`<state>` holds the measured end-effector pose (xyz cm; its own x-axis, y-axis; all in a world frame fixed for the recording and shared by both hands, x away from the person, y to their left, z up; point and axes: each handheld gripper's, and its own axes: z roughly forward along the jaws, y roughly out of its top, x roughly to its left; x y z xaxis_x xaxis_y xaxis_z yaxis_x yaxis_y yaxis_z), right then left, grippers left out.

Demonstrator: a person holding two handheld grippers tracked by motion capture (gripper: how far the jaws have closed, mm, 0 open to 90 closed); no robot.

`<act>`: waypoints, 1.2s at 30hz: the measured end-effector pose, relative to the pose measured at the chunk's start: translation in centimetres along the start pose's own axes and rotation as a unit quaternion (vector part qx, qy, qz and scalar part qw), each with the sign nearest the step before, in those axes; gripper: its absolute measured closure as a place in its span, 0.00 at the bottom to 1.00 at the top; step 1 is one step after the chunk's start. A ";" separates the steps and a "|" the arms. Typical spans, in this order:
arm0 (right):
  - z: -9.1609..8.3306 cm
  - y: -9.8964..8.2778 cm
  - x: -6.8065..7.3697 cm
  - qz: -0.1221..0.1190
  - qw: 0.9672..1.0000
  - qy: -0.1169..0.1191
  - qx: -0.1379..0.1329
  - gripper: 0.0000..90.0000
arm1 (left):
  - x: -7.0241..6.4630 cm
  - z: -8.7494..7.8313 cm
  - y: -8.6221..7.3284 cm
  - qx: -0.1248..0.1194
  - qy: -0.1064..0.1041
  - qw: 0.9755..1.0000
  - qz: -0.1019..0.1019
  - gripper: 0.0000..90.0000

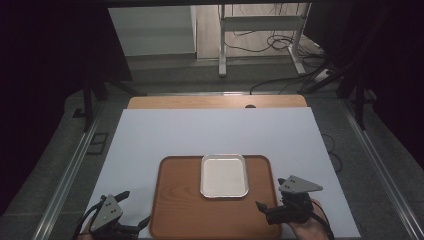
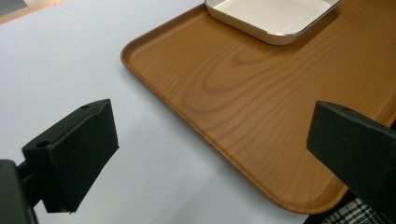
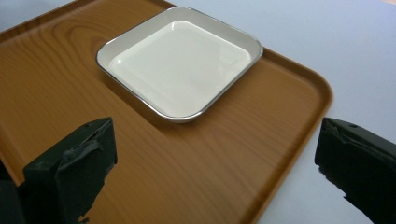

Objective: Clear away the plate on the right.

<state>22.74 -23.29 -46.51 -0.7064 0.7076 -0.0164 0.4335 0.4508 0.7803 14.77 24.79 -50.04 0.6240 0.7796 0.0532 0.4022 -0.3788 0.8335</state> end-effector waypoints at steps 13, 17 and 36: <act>-1.6 -0.9 -0.5 0.003 0.999 -0.033 -0.017 0.00 | 0.1 0.0 0.0 -0.002 -0.002 1.000 -0.003 0.02; -2.1 -1.4 -0.7 0.008 0.999 -0.044 -0.022 0.00 | 0.1 0.0 0.0 -0.002 -0.002 1.000 -0.003 0.02; -4.4 -4.1 -1.9 0.043 0.996 -0.062 -0.054 0.00 | 0.1 0.0 0.0 -0.003 -0.003 1.000 -0.004 0.02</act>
<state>19.84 -28.82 -46.93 -0.5922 0.8056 -0.0185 0.4211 0.3290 0.8452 14.79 24.91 -50.03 0.6255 0.7790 0.0431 0.4031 -0.3699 0.8371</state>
